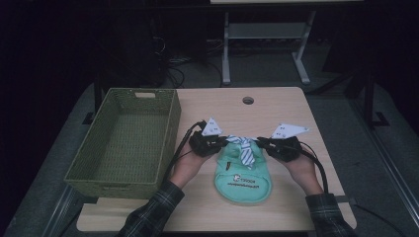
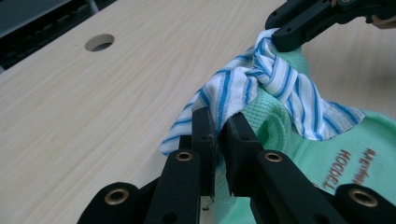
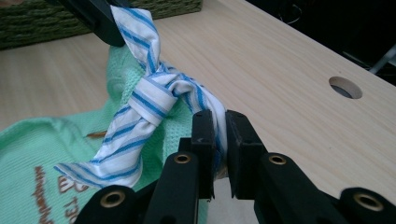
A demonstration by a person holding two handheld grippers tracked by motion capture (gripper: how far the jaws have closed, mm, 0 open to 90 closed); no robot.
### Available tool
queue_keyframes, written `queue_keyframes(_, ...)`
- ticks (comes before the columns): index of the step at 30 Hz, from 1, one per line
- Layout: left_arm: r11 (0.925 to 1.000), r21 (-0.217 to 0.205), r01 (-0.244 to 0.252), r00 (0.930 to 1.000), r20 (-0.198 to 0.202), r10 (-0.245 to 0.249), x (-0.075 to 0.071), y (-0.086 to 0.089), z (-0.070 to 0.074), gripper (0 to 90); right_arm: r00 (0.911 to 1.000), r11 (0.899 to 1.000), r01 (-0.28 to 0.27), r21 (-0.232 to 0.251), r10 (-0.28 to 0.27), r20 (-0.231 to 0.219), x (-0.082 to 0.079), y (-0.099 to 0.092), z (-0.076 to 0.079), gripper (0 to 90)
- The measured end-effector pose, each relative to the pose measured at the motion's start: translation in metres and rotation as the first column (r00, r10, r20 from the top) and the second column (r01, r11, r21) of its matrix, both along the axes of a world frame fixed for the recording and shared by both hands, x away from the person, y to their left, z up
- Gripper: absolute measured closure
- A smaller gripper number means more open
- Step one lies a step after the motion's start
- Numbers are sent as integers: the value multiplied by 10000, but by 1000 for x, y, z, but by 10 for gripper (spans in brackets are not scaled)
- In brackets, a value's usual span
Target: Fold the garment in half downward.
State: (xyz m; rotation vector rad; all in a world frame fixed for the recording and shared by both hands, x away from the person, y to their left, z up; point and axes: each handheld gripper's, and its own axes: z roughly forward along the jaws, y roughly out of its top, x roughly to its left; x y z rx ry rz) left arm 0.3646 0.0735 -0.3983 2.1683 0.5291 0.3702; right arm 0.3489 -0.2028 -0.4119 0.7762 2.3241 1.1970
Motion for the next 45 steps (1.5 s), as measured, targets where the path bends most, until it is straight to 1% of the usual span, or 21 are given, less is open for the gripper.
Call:
queue_keyframes(3,10000,-12,88,9999,-117,-88,-5,1,-1,831,10000,10000,-45,73,45,47,-6,-1,-1,816)
queue_keyframes(5,9998,-135,129,9996,-252,-133,-8,0,-2,830,9999,9999,-56,85,57,-98,-9,-2,-4,815)
queue_keyframes(7,9997,-112,229,9993,-300,-233,-11,0,-3,829,9994,9998,-102,157,107,-317,-11,-3,-6,814)
queue_keyframes(8,9996,-64,282,9991,-310,-283,-13,-1,-4,828,9995,9999,-127,104,130,-282,-12,-3,-7,813)
queue_keyframes(10,9995,-119,304,9990,-322,-308,-16,-1,-5,827,9998,9999,-97,111,99,-200,-16,-4,-7,813)
queue_keyframes(15,9992,-66,385,9986,-366,-387,-17,1,-4,823,9992,9996,-218,157,223,-326,-21,-5,-10,809)
queue_keyframes(16,9993,-97,360,9985,-398,-363,-18,1,-5,821,9993,9996,-230,140,234,-291,-22,-5,-10,807)
queue_keyframes(22,9989,-91,454,9971,-603,-459,-22,5,-8,816,9984,9993,-342,159,348,-450,-30,-3,-13,793)
queue_keyframes(23,9989,-188,433,9968,-669,-444,-23,5,-9,816,9979,9991,-394,155,401,-511,-31,-3,-14,791)
queue_keyframes(24,9986,-142,511,9960,-722,-520,-23,6,-9,816,9974,9992,-391,112,397,-606,-33,-3,-16,789)
queue_keyframes(25,9984,-282,489,9949,-869,-512,-25,6,-10,816,9968,9991,-416,69,420,-685,-34,-3,-17,786)
queue_keyframes(27,9979,-342,555,9937,-956,-585,-26,7,-12,816,9961,9990,-453,13,452,-752,-37,-3,-18,779)
queue_keyframes(29,9973,-433,587,9915,-1140,-633,-29,7,-14,816,9960,9989,-472,21,472,-755,-39,-4,-18,775)
queue_keyframes(32,9971,-399,641,9897,-1258,-687,-33,8,-17,816,9956,9989,-443,124,451,-824,-41,-6,-19,773)
queue_keyframes(34,9972,-283,687,9889,-1299,-718,-36,9,-19,814,9949,9985,-545,87,550,-850,-43,-6,-21,770)
queue_keyframes(37,9967,-267,766,9876,-1354,-796,-40,9,-21,807,9937,9981,-613,53,615,-932,-47,-5,-22,759)
queue_keyframes(38,9966,-220,790,9872,-1374,-813,-42,10,-22,806,9928,9981,-612,57,615,-1029,-48,-6,-22,753)
queue_keyframes(39,9965,-271,789,9859,-1456,-820,-44,9,-22,801,9923,9981,-614,89,620,-1071,-50,-6,-22,749)
queue_keyframes(41,9962,-156,862,9846,-1514,-876,-47,9,-24,794,9917,9978,-647,137,659,-1108,-52,-7,-22,736)
queue_keyframes(42,9959,-205,878,9830,-1599,-899,-48,10,-25,791,9909,9977,-668,131,678,-1164,-53,-8,-22,733)
queue_keyframes(45,9955,-165,936,9811,-1685,-950,-52,10,-27,788,9901,9971,-676,353,714,-1210,-58,-10,-24,729)
